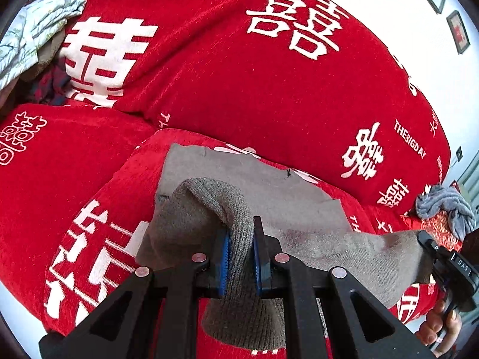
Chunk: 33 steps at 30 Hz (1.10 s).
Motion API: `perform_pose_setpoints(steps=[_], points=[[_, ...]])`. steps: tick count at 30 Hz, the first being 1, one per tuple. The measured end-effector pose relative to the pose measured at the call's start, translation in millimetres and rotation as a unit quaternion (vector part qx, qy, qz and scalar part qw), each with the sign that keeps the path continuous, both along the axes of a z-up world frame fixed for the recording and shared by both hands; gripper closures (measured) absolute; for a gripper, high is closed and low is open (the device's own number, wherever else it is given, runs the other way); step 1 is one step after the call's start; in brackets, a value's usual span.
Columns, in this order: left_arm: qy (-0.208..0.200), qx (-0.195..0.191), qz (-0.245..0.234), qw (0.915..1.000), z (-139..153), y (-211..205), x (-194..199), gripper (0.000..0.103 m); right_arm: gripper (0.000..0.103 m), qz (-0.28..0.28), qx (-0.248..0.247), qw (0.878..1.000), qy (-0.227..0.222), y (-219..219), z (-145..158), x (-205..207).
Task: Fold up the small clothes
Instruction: 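Lift the hem with both tools and fold it toward the collar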
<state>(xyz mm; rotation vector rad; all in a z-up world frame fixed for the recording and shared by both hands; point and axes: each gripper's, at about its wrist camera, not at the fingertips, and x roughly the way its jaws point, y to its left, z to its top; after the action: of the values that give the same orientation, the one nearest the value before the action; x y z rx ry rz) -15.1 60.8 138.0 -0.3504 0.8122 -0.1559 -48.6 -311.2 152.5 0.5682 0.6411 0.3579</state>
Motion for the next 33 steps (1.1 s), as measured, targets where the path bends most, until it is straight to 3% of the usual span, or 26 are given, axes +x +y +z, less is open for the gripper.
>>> perform_pose_setpoints(steps=[13,23,33], points=[[0.03,0.022,0.004,0.9993,-4,-6,59,0.088,0.097,-0.006,-0.042,0.998,0.039,7,-8,62],[0.053,0.029,0.0,0.9982,-17,-15,108,0.088,0.097,-0.026,-0.035,0.996,0.075,0,-29,111],[0.085,0.044,-0.006,0.9954,-49,-26,156,0.088,0.097,-0.038,-0.038,0.992,0.112,-9,-62,148]])
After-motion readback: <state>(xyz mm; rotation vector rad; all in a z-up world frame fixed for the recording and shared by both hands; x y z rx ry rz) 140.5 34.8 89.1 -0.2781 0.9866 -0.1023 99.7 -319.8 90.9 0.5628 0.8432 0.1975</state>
